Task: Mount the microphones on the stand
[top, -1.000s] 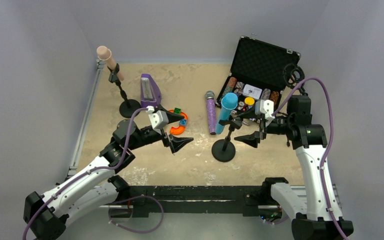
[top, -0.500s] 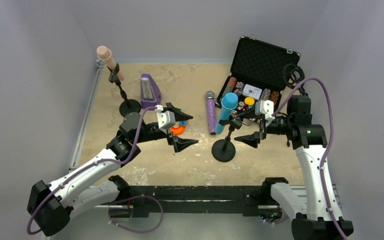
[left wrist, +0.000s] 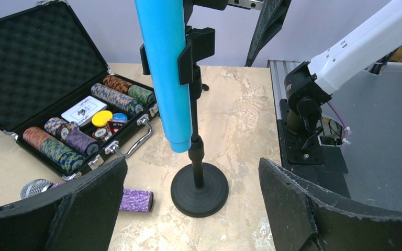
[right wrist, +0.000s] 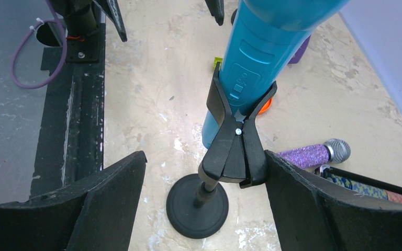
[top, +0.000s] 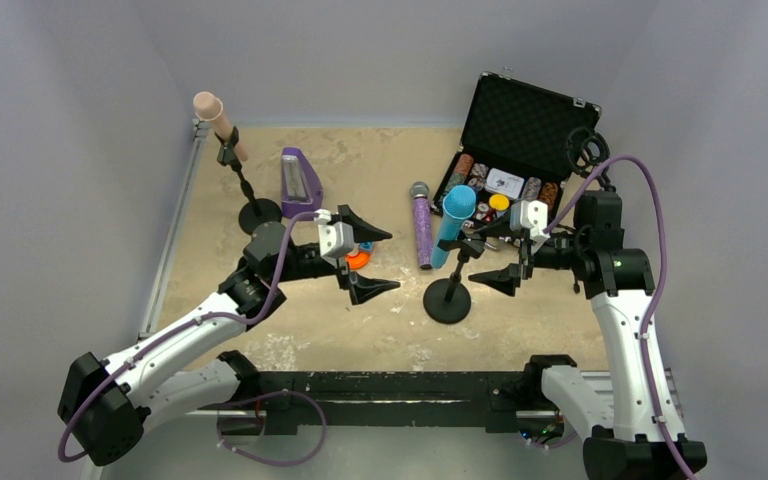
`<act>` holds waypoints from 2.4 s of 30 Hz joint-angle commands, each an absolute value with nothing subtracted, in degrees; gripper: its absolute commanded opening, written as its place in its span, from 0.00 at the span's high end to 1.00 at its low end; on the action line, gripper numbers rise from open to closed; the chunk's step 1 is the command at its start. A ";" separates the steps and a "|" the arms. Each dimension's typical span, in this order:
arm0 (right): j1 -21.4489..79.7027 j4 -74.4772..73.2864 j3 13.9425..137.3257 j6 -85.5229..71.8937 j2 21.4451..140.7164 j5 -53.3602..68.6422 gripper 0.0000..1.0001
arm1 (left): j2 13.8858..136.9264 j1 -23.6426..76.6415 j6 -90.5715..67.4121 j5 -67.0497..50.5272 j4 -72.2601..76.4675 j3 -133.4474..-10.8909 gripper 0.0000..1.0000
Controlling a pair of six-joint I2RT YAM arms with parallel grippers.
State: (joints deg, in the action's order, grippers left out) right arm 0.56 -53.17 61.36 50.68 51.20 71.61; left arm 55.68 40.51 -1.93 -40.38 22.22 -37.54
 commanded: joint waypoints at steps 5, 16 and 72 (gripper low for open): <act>0.20 -53.96 61.08 51.94 50.36 73.83 0.15 | 57.69 40.26 -2.37 -43.20 27.20 -40.87 0.01; 0.22 -54.38 61.07 52.38 50.27 73.83 0.15 | 59.05 40.27 -2.37 -44.82 30.56 -40.17 0.01; 0.18 -57.76 62.15 55.38 51.61 74.27 0.14 | 75.25 40.34 -4.71 -55.31 39.45 -52.74 0.01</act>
